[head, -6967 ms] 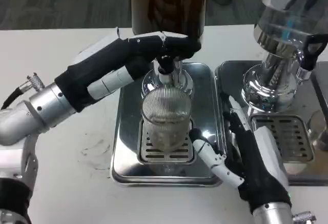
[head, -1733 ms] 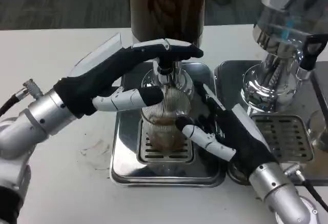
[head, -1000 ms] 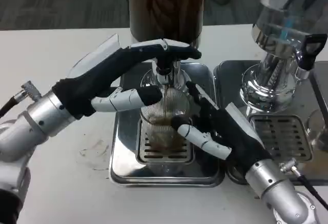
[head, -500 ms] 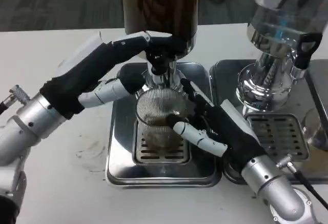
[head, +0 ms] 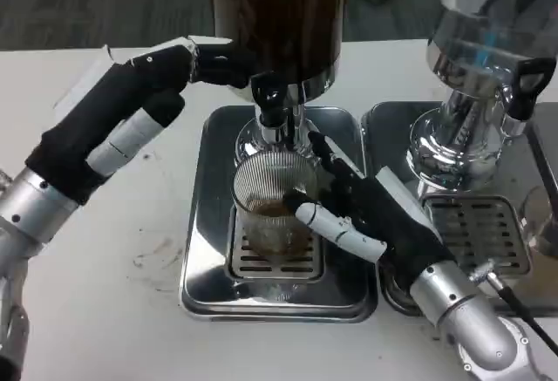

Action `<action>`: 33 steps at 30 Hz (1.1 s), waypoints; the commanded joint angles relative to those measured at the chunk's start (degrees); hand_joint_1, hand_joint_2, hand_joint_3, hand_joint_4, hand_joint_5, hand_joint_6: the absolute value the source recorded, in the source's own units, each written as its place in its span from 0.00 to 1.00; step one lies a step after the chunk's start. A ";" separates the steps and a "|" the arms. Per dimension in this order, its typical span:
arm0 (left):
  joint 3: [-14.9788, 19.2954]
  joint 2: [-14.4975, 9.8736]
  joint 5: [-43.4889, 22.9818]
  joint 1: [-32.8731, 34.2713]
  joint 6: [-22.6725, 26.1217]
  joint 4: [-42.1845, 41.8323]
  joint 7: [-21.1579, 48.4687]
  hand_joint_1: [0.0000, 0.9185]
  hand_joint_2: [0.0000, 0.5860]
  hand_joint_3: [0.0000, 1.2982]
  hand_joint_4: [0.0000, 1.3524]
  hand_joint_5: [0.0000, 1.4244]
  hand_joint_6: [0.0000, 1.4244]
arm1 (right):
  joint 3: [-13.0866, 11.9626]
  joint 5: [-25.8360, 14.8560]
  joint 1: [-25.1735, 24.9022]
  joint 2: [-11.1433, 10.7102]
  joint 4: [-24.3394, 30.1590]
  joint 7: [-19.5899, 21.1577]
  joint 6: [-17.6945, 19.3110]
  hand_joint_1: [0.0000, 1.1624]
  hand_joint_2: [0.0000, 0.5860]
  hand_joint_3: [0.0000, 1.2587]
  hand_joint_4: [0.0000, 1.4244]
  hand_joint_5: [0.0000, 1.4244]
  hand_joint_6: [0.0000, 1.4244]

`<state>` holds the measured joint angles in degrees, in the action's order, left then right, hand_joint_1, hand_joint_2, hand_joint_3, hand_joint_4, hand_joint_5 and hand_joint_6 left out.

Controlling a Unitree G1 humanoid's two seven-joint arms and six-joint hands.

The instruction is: Grasp the cup under the faucet to collect the drink, then remove the cup.

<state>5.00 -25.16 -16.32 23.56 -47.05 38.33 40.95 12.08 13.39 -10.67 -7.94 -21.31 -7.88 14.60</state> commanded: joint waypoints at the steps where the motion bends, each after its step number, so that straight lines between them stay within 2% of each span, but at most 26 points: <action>1: 3.60 -0.23 -3.21 -1.80 1.97 -0.86 -0.03 0.00 0.19 0.31 0.30 0.27 0.22 | 0.00 -0.22 -0.60 0.38 0.48 -0.01 -0.21 0.24 0.34 0.00 0.00 0.00 0.03; 8: 5.62 -0.96 -2.17 -2.79 3.00 1.32 0.28 0.00 0.19 0.31 0.30 0.28 0.23 | -0.21 -0.51 -0.15 0.41 0.72 -0.24 -0.13 0.24 0.33 0.00 0.00 0.00 0.03; 14: 5.68 -1.21 -0.47 -4.11 2.69 3.35 0.02 0.00 0.19 0.33 0.30 0.28 0.23 | -0.30 -1.44 -0.70 0.33 -0.45 -1.25 0.57 0.25 0.29 0.00 0.00 0.00 0.02; 22: 6.25 -1.53 0.67 -4.93 2.83 5.42 -0.68 0.00 0.21 0.35 0.31 0.28 0.23 | -0.53 -2.71 -1.11 0.02 -2.70 -2.78 1.85 0.27 0.30 0.00 0.00 0.00 0.01; 33: 6.62 -2.13 2.17 -4.41 3.24 8.08 -1.07 0.00 0.24 0.37 0.33 0.29 0.24 | -0.97 -2.69 0.39 0.04 -3.72 -1.73 4.09 0.28 0.29 0.00 0.00 0.00 0.01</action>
<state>11.21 -26.55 -14.95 19.09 -44.56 45.24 40.36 11.43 10.70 -11.19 -7.63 -24.36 -10.18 17.75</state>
